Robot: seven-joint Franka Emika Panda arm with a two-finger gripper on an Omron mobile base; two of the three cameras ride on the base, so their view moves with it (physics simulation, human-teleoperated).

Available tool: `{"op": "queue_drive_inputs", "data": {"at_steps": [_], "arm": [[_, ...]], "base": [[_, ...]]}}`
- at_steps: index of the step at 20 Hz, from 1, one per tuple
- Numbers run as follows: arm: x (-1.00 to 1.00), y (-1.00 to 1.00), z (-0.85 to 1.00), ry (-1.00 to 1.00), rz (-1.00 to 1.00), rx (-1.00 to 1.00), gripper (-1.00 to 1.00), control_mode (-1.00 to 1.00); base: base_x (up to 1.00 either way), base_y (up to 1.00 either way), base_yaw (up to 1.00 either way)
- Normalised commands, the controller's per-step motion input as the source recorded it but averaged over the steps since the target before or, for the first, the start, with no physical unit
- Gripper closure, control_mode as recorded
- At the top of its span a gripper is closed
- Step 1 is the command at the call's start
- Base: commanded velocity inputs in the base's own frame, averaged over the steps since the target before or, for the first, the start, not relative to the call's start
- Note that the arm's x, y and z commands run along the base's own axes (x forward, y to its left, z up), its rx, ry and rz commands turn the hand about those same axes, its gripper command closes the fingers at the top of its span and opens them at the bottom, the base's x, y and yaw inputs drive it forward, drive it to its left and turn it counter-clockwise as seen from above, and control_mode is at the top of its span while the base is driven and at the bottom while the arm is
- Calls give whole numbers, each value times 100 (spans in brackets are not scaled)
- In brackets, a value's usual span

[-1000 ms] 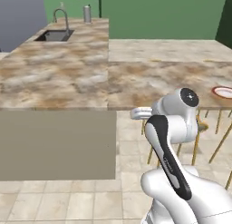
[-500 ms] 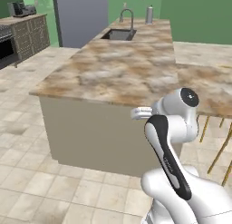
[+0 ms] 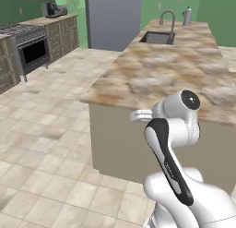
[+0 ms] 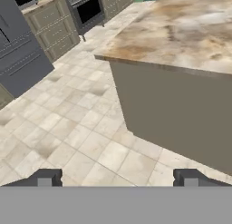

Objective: Move the bowls from the cabinet to the plates on the dining table.

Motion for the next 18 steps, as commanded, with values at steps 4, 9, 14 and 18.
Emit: {"op": "queue_drive_inputs", "data": {"at_steps": [4,9,14,18], "arm": [[0,0,0,0,0,0,-100,100],[0,0,0,0,0,0,-100,100],[0,0,0,0,0,0,-100,100],[0,0,0,0,0,0,-100,100]], "base": [[100,99,5],[100,100,3],[100,100,2],[100,100,2]]}}
